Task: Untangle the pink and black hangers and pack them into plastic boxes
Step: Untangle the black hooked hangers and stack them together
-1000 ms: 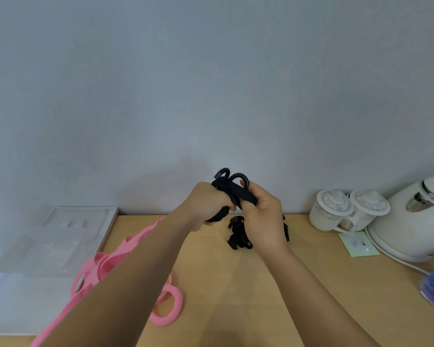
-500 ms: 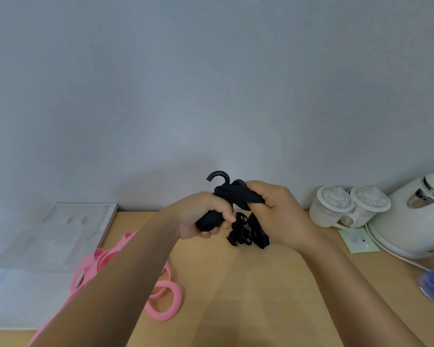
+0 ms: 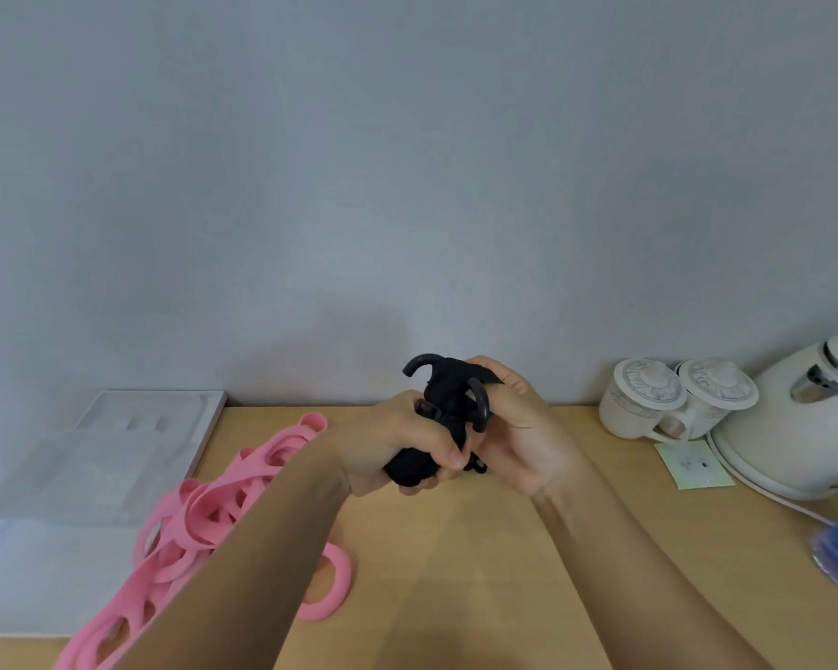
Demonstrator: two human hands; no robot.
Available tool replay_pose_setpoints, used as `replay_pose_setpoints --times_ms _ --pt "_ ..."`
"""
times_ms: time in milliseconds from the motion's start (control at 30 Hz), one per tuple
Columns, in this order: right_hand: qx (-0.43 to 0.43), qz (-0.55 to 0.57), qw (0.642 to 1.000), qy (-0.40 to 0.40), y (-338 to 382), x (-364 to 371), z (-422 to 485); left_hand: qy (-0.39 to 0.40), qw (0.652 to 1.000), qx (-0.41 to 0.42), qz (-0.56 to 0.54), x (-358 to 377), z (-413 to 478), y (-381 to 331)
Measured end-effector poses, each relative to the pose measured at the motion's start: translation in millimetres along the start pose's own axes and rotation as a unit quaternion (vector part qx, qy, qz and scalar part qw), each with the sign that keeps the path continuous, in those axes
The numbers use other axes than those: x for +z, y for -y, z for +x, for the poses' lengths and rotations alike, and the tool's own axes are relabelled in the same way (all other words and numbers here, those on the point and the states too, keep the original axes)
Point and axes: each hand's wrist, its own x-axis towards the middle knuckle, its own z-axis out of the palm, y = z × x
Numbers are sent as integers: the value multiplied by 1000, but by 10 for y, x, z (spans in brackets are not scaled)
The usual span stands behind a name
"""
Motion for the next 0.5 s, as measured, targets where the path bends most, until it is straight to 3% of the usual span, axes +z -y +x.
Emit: replay_pose_setpoints --times_ms 100,267,500 --pt "3 48 999 -14 -82 17 33 -3 999 1 -45 47 22 36" --pt "-26 61 995 -76 -187 45 96 -73 991 -51 -98 123 62 63" --pt "-69 -128 983 -113 -140 157 38 -116 970 -59 -204 198 55 72"
